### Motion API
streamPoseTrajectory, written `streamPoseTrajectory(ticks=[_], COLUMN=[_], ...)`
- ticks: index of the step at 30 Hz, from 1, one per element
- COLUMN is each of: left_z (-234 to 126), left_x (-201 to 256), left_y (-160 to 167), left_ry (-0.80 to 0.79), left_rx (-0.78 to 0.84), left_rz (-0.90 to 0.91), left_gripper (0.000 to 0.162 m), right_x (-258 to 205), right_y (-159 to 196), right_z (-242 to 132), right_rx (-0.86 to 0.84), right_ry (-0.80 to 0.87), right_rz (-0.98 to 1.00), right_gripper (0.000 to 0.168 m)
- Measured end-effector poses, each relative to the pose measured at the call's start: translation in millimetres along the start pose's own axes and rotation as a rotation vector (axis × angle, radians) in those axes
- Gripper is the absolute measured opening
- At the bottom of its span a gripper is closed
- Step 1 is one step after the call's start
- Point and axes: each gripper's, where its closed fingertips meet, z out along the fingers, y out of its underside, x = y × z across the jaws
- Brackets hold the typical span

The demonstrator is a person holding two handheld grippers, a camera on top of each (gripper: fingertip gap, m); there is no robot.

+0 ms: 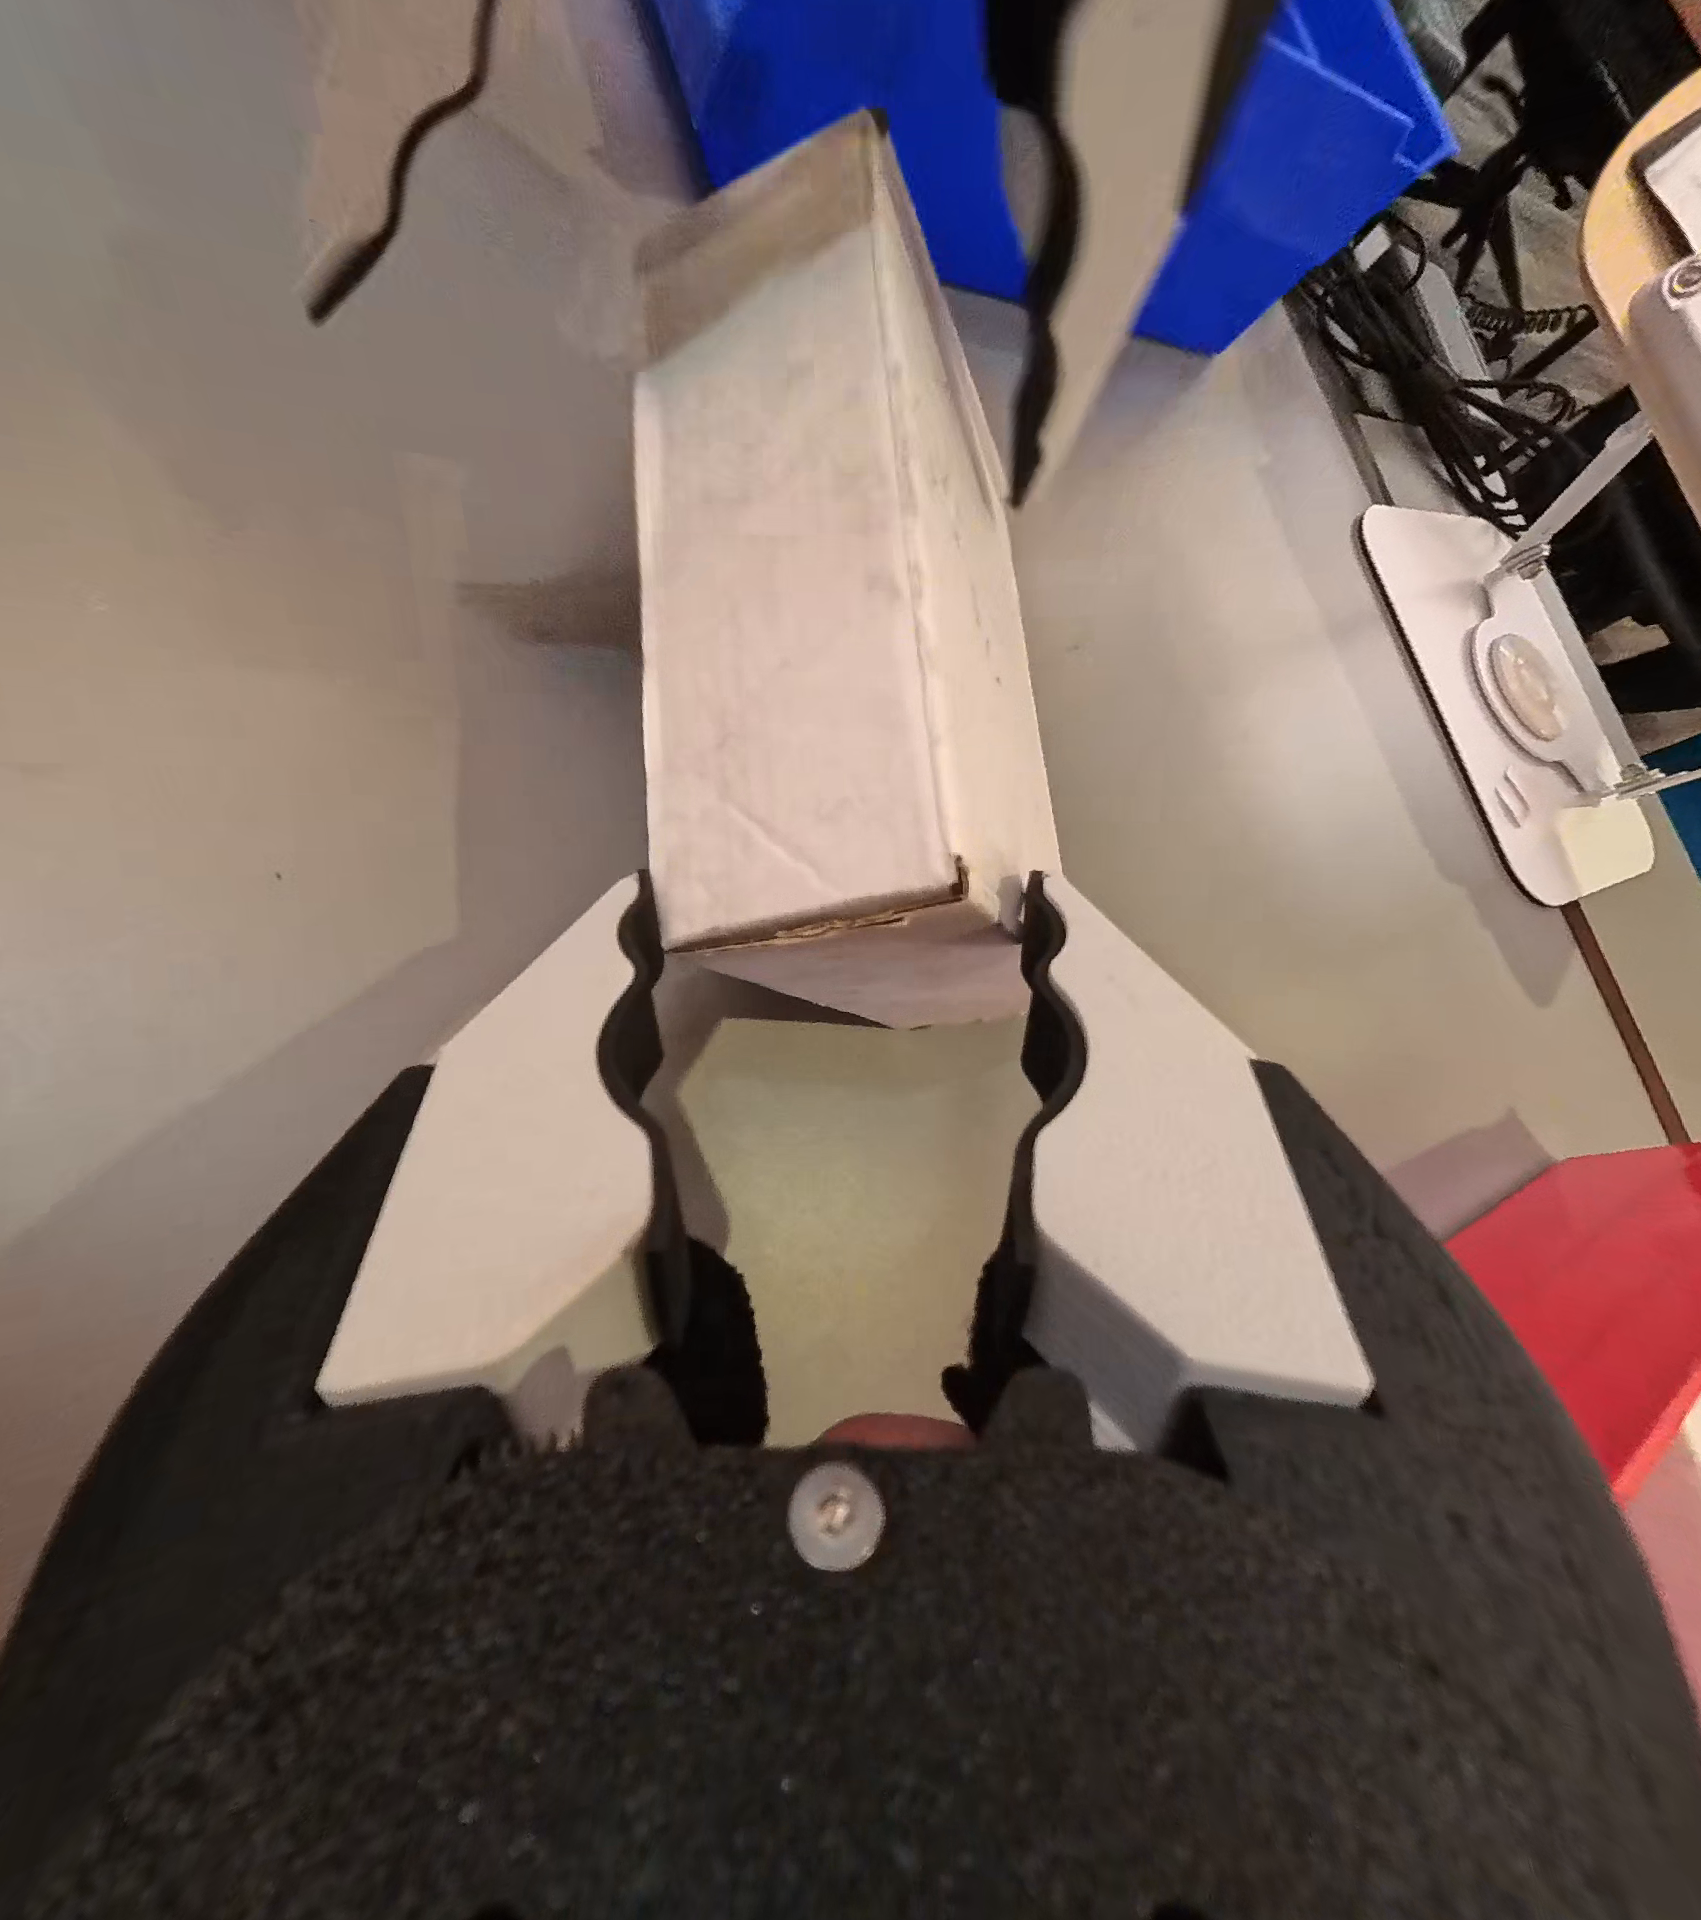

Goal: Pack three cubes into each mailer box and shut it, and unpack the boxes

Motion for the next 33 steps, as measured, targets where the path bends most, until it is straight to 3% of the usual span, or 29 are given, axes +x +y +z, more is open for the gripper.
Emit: streamPoseTrajectory(ticks=[2,3,4,6,9,13,16,17,21,26,33], left_z=[-2,-6,-12,-20,-22,-22,-22,-22,-22,-25,-28], left_x=[-19,-20,-19,-16,-20,-19,-18,-17,-13,-7,-9], left_y=[-2,-10,-19,-28,-27,-24,-23,-24,-28,-31,-33], left_ry=[-0.265,-0.352,-0.423,-0.555,-0.714,-0.707,-0.703,-0.701,-0.668,-0.503,-0.399], left_rx=[0.064,0.133,0.193,0.223,0.132,0.083,0.063,0.068,0.108,0.209,0.237], left_rz=[0.003,0.022,0.045,0.124,0.229,0.240,0.244,0.241,0.197,0.107,0.055], left_gripper=[0.102,0.097,0.080,0.075,0.061,0.059,0.059,0.059,0.058,0.055,0.054], right_x=[1,2,2,3,2,-2,-3,-2,1,3,9], right_y=[-1,-2,-2,-3,-2,-3,15,19,10,9,9], right_z=[1,1,1,1,1,2,17,23,37,38,37], right_rx=[0.011,0.014,0.015,0.012,0.009,0.045,-0.009,-0.036,0.001,0.013,0.023], right_ry=[-0.008,-0.012,-0.016,-0.024,-0.032,-0.050,-0.063,-0.063,-0.072,-0.057,-0.039], right_rz=[0.012,0.018,0.025,0.027,0.017,0.008,0.008,0.006,-0.029,-0.054,-0.039], right_gripper=[0.069,0.069,0.069,0.070,0.070,0.074,0.113,0.115,0.093,0.089,0.084])
